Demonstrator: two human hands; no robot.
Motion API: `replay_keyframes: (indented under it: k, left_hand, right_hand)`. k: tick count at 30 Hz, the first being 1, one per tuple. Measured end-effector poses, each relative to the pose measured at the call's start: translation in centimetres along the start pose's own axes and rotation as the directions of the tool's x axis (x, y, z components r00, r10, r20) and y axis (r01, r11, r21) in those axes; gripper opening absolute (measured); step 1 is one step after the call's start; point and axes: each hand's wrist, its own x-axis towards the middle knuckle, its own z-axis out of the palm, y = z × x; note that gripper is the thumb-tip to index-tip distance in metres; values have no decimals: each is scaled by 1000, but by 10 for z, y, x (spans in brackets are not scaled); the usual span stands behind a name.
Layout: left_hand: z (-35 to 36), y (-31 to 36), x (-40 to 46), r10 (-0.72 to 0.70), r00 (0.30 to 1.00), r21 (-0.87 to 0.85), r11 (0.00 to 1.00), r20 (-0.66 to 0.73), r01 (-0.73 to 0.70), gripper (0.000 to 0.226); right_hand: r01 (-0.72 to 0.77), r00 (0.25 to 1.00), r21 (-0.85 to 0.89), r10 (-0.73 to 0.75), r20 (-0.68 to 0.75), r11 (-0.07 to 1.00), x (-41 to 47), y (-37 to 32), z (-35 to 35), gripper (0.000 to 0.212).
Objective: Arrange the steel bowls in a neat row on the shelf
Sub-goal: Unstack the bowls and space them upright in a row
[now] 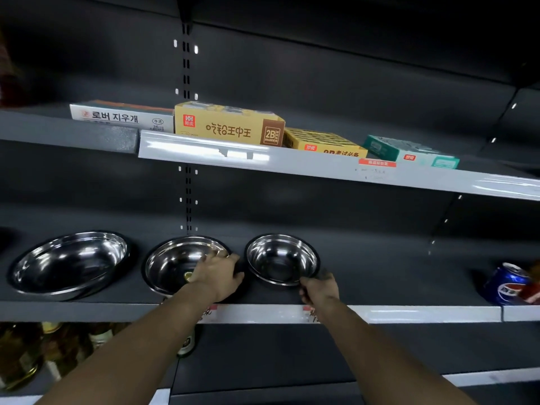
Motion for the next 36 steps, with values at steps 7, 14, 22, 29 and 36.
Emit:
replay_keyframes:
  k: [7, 14, 22, 29, 36]
  left_hand:
    - [4, 21, -13, 2, 1000, 14, 1000, 6, -2, 55]
    - [8, 33, -20, -10, 999, 39, 999, 45, 8, 57]
    - [10, 29, -22, -24, 998, 59, 998, 54, 21, 59]
    - [10, 27, -25, -22, 998, 63, 998, 51, 18, 59]
    - [7, 23, -29, -36, 999, 57, 998, 37, 34, 60]
  right_hand:
    - [-28, 1000, 33, 28, 2, 999, -5, 9, -27, 27]
    - [-38, 999, 68, 38, 9, 997, -3, 18, -38, 29]
    - [-25, 1000, 41, 24, 13, 999, -2, 20, -43, 41]
    - [3, 1000, -3, -3, -1, 1000, 0, 21, -40, 35]
    - [32, 972, -106, -56, -230, 994, -6, 20, -37, 56]
